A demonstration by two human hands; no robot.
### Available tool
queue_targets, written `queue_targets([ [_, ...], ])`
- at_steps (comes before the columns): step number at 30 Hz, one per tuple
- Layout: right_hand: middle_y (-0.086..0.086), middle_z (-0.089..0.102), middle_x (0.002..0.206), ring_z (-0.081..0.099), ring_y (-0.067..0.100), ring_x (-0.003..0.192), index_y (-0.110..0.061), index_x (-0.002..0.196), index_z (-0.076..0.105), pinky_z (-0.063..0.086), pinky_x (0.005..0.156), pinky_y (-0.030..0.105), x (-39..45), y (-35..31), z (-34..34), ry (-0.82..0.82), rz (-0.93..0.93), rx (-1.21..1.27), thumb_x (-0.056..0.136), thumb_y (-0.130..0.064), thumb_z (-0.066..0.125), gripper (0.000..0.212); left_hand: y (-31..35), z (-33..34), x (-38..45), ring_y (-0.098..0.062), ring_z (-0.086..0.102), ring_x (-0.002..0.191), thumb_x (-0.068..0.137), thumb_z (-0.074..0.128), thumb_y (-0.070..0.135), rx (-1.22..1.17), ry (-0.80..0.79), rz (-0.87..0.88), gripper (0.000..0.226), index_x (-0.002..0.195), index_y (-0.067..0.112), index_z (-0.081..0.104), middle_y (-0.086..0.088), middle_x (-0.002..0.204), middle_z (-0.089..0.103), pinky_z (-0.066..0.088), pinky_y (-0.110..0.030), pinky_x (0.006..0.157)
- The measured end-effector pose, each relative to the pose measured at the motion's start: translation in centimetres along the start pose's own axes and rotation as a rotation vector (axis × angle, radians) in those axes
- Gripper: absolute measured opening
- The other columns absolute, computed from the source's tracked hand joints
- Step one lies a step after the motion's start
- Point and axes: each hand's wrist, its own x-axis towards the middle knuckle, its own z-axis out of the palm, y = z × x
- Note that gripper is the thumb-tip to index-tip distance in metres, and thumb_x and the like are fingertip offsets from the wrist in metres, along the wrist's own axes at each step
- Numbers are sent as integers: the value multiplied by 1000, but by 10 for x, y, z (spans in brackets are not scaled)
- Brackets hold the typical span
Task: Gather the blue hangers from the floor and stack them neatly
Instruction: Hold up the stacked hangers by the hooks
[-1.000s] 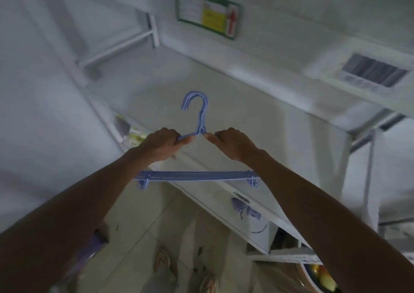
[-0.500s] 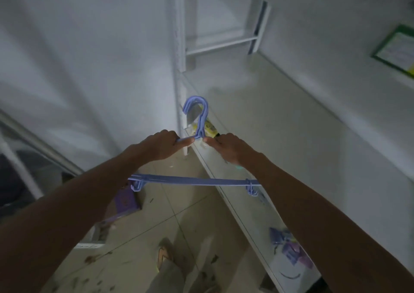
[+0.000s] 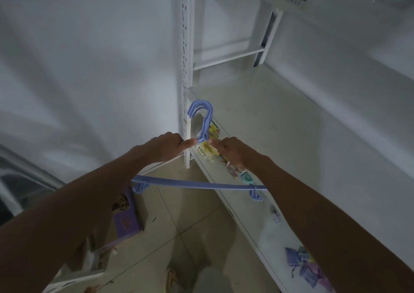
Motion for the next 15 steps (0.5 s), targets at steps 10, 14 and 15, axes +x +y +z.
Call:
queue_targets([
  [10, -3, 33, 48, 33, 11, 41, -18, 56, 30, 34, 54, 28, 72, 28, -18, 20, 59, 5, 90, -85, 26, 76, -10, -16, 82, -23, 46, 61, 70, -1, 96, 113, -62, -67, 97, 76, 13, 50, -2, 64, 44, 44, -35, 66],
  [14, -6, 33, 48, 32, 11, 41, -19, 58, 31, 33, 54, 29, 110, 36, -41, 25, 95, -14, 86, -89, 20, 76, -10, -36, 125, -22, 45, 57, 82, 1, 86, 44, -120, -56, 95, 93, 12, 60, -2, 62, 40, 49, -37, 62],
  [15, -3, 37, 52, 34, 15, 45, -18, 61, 35, 35, 57, 30, 118, 39, -46, 10, 112, -6, 85, -90, 19, 77, -14, -40, 137, -19, 40, 53, 93, 8, 73, 36, -149, -61, 81, 116, 14, 57, -2, 62, 34, 45, -34, 55],
])
